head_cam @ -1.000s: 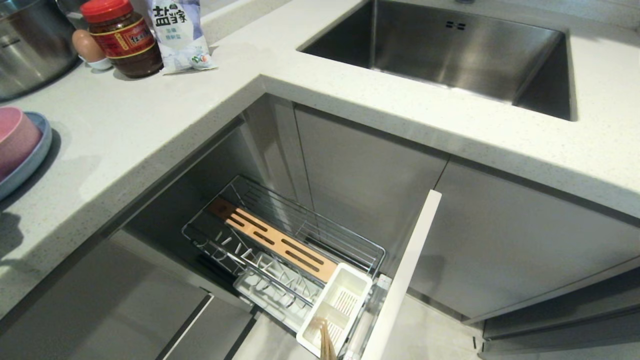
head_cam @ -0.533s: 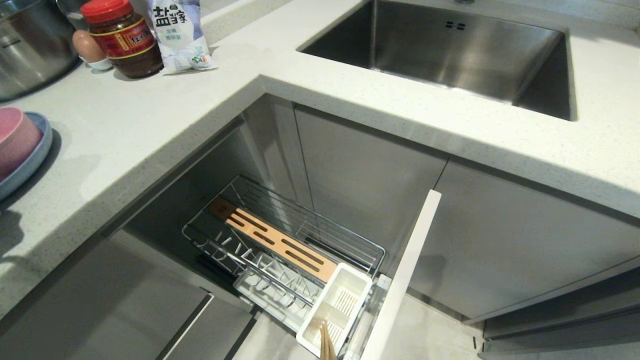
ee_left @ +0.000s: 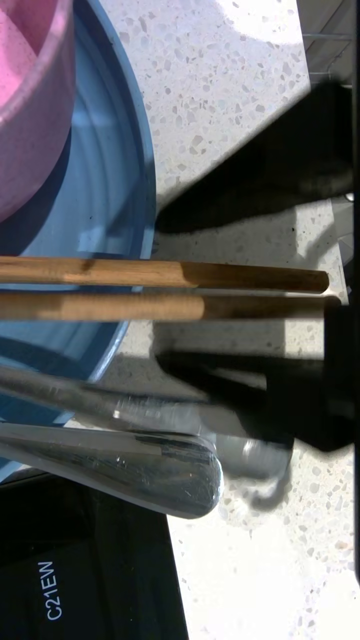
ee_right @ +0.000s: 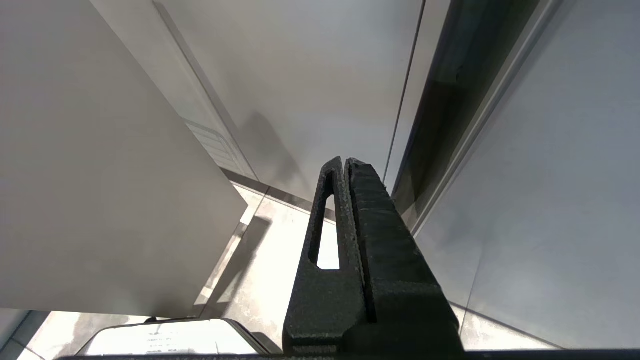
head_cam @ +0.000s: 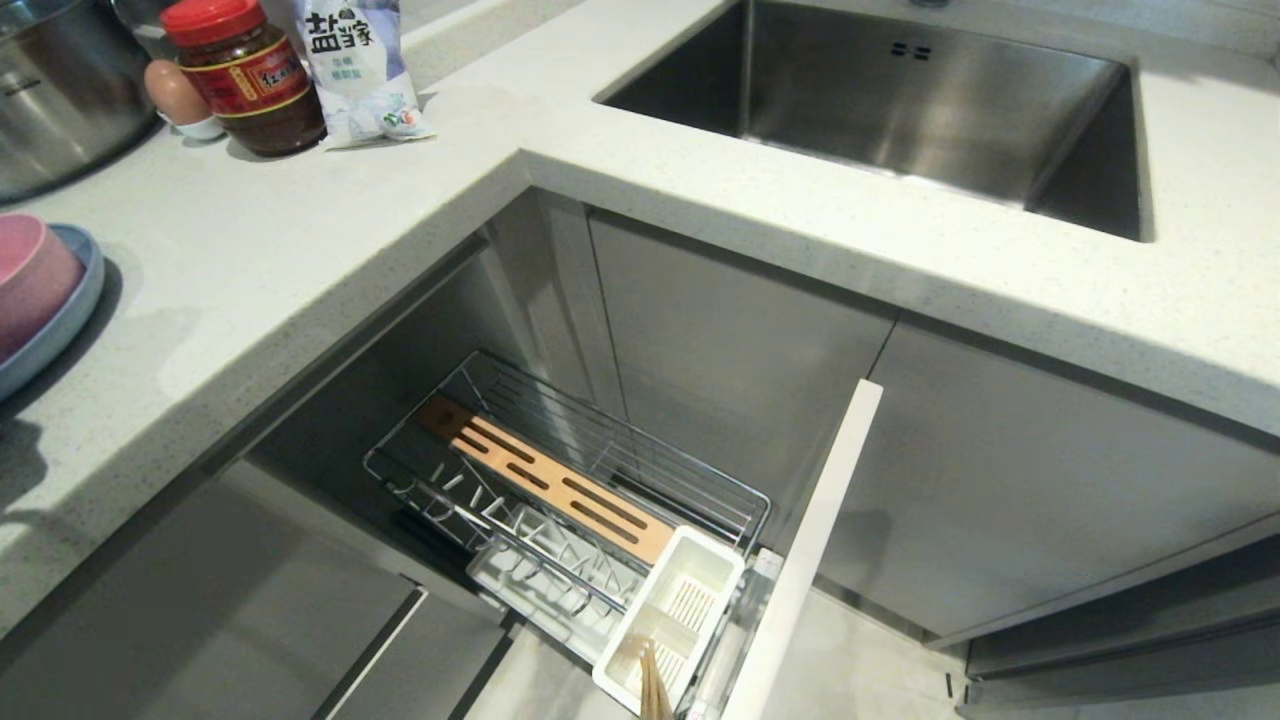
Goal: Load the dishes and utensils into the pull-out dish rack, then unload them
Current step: Close the cupboard
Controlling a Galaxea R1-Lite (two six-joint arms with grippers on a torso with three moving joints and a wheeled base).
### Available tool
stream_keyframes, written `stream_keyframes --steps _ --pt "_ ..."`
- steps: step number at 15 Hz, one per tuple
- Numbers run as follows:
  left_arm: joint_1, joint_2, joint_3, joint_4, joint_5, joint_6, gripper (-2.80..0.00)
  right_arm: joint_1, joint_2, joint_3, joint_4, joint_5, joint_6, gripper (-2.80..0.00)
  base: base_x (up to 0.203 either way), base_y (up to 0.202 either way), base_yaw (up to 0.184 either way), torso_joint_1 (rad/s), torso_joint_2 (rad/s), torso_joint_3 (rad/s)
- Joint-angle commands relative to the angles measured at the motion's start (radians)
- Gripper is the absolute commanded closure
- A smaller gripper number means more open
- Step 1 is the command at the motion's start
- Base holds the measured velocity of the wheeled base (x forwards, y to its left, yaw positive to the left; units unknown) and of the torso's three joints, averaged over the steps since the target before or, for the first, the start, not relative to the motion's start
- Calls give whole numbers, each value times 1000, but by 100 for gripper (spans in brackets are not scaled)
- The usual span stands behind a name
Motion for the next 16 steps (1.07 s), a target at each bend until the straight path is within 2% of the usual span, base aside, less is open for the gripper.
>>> stream_keyframes --steps 1,5,9,14,16 --pt "1 -4 -2 5 2 -4 -280 1 -4 0 0 -1 0 0 0 0 0 0 0 0" --pt "0 -23 -2 8 0 -7 -280 0 -4 0 0 0 0 0 0 0 0 0 0 0" --pt "-1 -73 -3 20 -43 -8 -280 0 -4 0 0 -1 0 0 0 0 0 0 0 0" --pt "-16 -138 -2 114 -70 -12 -280 1 -4 0 0 -1 0 0 0 0 0 0 0 0" --pt "-34 -180 3 134 -69 -33 -280 0 -4 0 0 0 0 0 0 0 0 0 0 0"
